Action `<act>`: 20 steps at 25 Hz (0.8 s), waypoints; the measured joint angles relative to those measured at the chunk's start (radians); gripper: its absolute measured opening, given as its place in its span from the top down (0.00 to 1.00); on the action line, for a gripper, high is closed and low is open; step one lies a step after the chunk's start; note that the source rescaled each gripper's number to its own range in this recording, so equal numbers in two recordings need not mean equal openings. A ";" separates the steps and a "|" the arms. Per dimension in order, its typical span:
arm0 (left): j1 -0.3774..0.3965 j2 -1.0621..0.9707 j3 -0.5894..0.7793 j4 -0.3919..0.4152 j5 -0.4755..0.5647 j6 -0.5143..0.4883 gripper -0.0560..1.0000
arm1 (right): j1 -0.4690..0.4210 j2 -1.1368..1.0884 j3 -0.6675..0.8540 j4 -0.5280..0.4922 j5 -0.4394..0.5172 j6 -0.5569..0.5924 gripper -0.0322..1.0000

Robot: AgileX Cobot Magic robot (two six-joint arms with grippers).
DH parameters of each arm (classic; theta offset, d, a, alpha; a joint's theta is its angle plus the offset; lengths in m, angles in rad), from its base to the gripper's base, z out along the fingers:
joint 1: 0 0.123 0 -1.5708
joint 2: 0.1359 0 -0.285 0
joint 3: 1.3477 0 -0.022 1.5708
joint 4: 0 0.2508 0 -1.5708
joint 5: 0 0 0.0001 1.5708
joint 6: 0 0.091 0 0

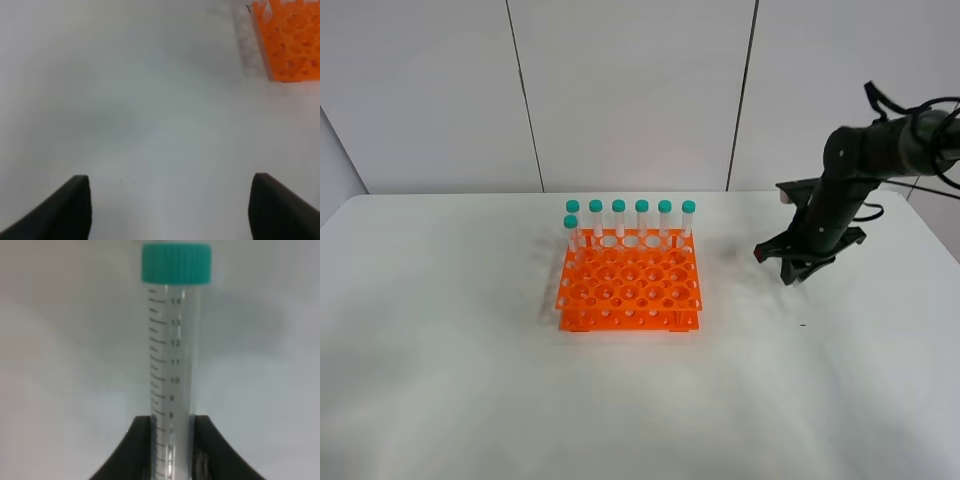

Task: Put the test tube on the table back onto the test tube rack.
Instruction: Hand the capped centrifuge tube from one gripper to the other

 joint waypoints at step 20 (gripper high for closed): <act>0.000 0.000 0.000 0.000 0.000 0.000 0.01 | 0.000 -0.694 0.516 0.045 -0.038 0.032 0.94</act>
